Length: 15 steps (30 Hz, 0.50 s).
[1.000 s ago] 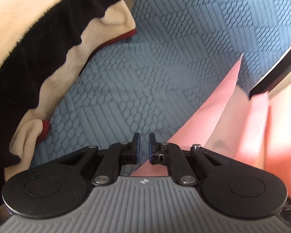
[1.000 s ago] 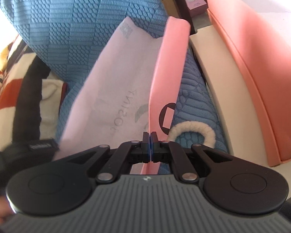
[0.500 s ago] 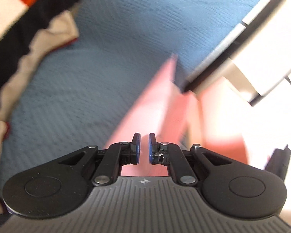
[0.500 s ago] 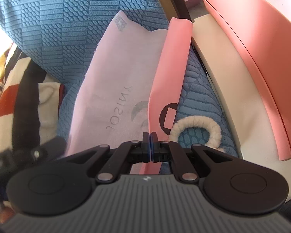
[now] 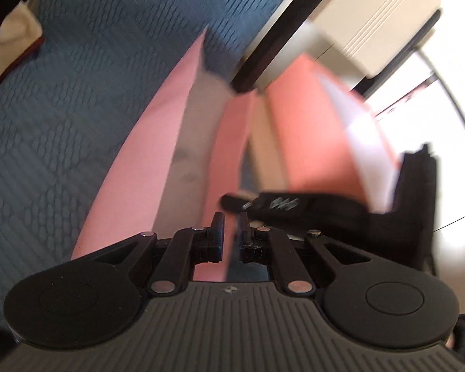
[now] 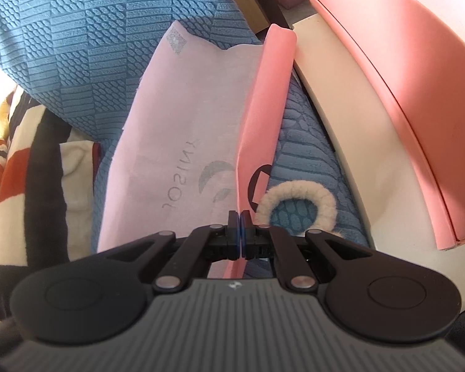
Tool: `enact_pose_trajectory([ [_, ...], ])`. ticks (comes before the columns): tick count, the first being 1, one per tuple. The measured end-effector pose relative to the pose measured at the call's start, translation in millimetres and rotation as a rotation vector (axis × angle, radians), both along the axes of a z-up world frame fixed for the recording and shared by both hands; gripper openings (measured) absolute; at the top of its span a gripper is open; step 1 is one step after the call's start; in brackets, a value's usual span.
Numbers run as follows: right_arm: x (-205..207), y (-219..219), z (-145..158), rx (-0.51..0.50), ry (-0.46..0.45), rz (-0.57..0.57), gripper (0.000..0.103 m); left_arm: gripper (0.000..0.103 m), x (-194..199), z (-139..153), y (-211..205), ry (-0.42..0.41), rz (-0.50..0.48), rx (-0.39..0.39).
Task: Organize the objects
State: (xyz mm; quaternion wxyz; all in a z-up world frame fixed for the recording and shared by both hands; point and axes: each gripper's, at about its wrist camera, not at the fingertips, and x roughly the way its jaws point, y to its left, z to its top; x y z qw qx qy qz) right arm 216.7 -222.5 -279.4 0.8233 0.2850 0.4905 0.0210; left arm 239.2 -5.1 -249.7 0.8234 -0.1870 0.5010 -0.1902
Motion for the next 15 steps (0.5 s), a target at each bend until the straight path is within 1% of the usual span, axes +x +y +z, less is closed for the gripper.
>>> enact_pose_trajectory([
  [3, -2, -4, -1, 0.006, 0.006, -0.01, 0.005, 0.009, 5, -16, -3, 0.043, 0.058, 0.114],
  [5, -3, -6, -1, 0.009, 0.009, -0.015, 0.005, 0.009, 9, -17, 4, 0.035, 0.107, 0.174],
  [8, -2, -9, 0, 0.003, 0.014, -0.015, 0.005, 0.009, 15, -15, 23, 0.025, 0.2, 0.2],
  [12, -2, -11, 0, 0.001, 0.016, -0.017, 0.005, 0.009, 19, -22, 41, 0.052, 0.295, 0.237],
  [15, -2, -13, 1, 0.0, 0.017, -0.019, 0.005, 0.009, 25, -34, 52, 0.092, 0.378, 0.265],
])
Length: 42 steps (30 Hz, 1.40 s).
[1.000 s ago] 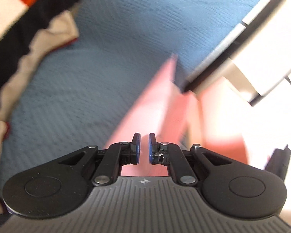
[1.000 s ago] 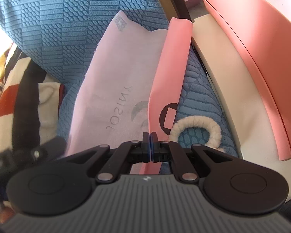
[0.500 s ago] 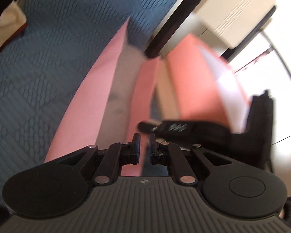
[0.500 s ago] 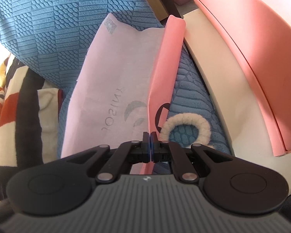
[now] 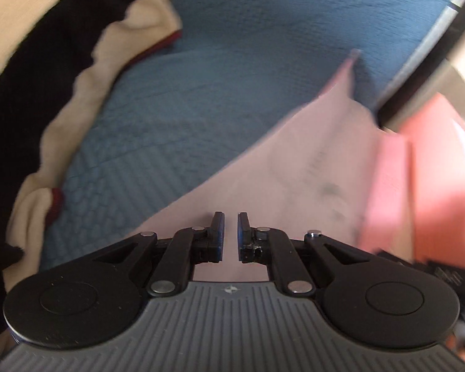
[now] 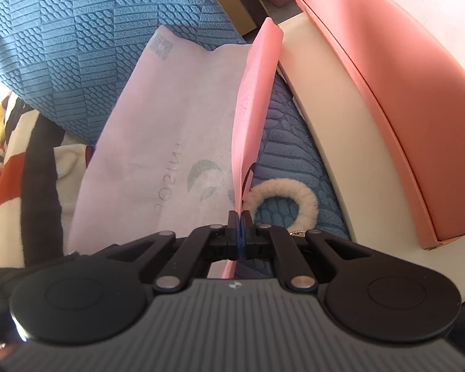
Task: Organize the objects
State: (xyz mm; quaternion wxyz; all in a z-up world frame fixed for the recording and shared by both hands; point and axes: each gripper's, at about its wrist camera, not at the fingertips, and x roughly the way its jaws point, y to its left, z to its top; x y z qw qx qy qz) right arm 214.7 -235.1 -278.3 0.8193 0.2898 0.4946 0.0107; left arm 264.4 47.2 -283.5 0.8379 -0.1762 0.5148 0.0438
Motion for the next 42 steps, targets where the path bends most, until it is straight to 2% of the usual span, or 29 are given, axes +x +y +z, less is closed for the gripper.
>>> enact_pose_trajectory([
  [4, 0, -1, 2, -0.02, 0.008, 0.007, 0.005, 0.009, 13, -9, 12, 0.029, 0.051, 0.077],
  [8, 0, -1, 4, -0.017, 0.012, 0.011, 0.005, 0.009, 14, -9, 8, 0.026, 0.029, 0.132],
  [12, 0, -4, 6, 0.001, 0.017, 0.003, 0.005, 0.009, 9, 0, 9, -0.011, 0.036, 0.124],
  [14, -1, -5, 6, 0.007, 0.018, 0.0, 0.005, 0.009, 4, 11, 4, -0.056, 0.014, 0.111],
  [18, -1, -6, 5, 0.025, 0.022, -0.006, 0.005, 0.009, -7, 25, -11, -0.151, -0.101, 0.03],
  [20, -1, -11, 2, 0.082, 0.022, -0.023, 0.005, 0.009, -13, 29, -24, -0.176, -0.19, -0.002],
  [26, -1, -16, -2, 0.122, 0.042, -0.038, 0.005, 0.009, -32, 26, -75, -0.176, -0.488, -0.072],
  [29, 0, -17, -2, 0.135, 0.047, -0.04, 0.005, 0.009, -39, 22, -95, -0.175, -0.579, -0.058],
  [33, 0, -20, -3, 0.144, 0.057, -0.048, 0.005, 0.009, -40, 8, -109, -0.131, -0.625, -0.03],
  [38, -1, -21, -3, 0.153, 0.062, -0.053, 0.005, 0.009, -42, 6, -108, -0.142, -0.63, -0.075],
  [40, -2, -21, -3, 0.158, 0.061, -0.054, 0.005, 0.015, -42, 8, -106, -0.154, -0.632, -0.102],
  [42, -1, -20, -3, 0.155, 0.059, -0.05, 0.005, 0.023, -42, 8, -108, -0.156, -0.635, -0.096],
])
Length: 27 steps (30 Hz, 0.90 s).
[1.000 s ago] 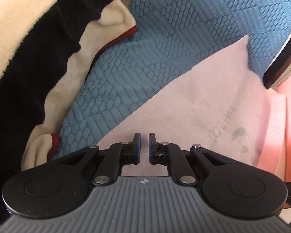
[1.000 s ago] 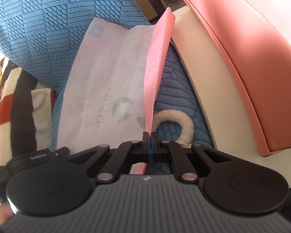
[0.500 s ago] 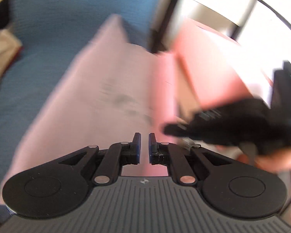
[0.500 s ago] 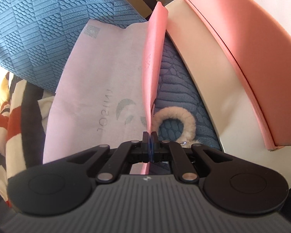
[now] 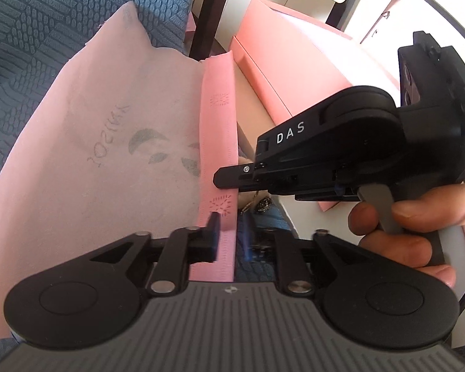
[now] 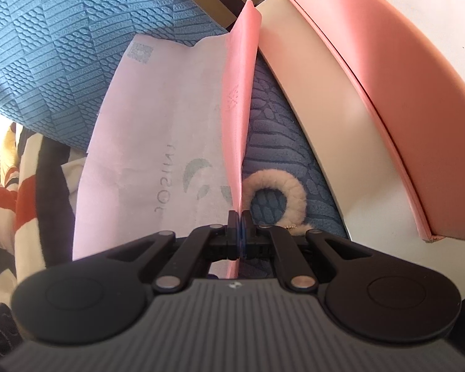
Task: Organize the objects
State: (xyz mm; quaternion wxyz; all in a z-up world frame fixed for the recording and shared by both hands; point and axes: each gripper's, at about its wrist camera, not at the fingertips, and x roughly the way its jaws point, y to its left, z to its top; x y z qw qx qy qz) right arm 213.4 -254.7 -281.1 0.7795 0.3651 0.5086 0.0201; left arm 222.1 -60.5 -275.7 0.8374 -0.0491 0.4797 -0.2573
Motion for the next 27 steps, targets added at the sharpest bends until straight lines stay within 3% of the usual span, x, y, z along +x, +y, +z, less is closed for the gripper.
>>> enact_pose_trajectory([
  [5, -1, 0, -3, 0.007, 0.004, -0.003, 0.005, 0.023, 1, -7, -8, 0.007, -0.024, 0.018],
  [10, -3, -2, -6, 0.008, 0.007, -0.008, 0.006, 0.023, -1, -13, -18, -0.022, -0.028, 0.125],
  [16, -2, -1, -1, -0.019, -0.005, -0.008, 0.009, 0.018, -3, -10, -13, -0.047, 0.004, 0.124],
  [19, -1, -1, 6, -0.06, -0.03, -0.013, 0.018, 0.015, 4, -10, 0, 0.006, 0.059, 0.043],
  [27, 5, 3, 21, -0.131, -0.126, 0.011, 0.019, 0.014, 31, -39, 59, 0.3, 0.315, -0.301],
])
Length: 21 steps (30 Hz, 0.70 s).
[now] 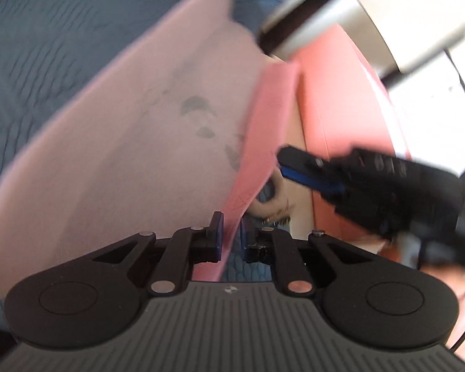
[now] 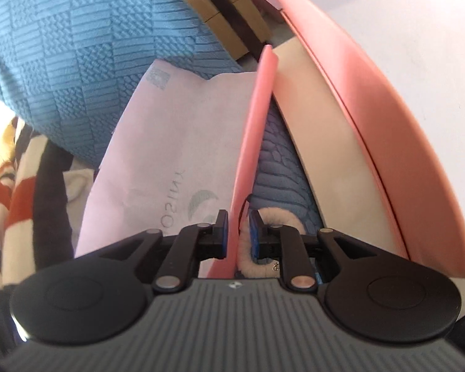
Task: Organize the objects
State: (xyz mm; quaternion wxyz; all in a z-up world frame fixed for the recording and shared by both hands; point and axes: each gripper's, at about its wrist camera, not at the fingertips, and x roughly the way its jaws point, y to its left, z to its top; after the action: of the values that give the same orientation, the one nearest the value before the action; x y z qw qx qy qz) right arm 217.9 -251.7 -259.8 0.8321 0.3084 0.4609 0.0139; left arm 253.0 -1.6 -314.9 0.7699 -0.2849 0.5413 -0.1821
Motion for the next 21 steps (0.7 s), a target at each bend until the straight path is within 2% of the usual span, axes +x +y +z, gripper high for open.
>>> enact_pose_trajectory([
  [3, 5, 6, 1, -0.008, -0.006, 0.015, 0.019, 0.013, 3, -9, 11, 0.064, 0.064, -0.066],
  [6, 9, 14, -1, -0.019, 0.005, 0.035, 0.019, 0.012, 5, -13, 13, 0.099, 0.098, -0.051],
  [11, 13, 28, -2, -0.023, 0.002, 0.07, 0.019, 0.011, 8, -17, 16, 0.132, 0.129, -0.072],
  [17, 19, 47, -12, -0.047, 0.054, 0.126, 0.018, 0.011, 11, -14, 13, 0.138, 0.111, -0.048],
  [21, 21, 51, -17, -0.056, 0.073, 0.131, 0.018, 0.011, 15, -6, 10, 0.121, 0.101, 0.002],
])
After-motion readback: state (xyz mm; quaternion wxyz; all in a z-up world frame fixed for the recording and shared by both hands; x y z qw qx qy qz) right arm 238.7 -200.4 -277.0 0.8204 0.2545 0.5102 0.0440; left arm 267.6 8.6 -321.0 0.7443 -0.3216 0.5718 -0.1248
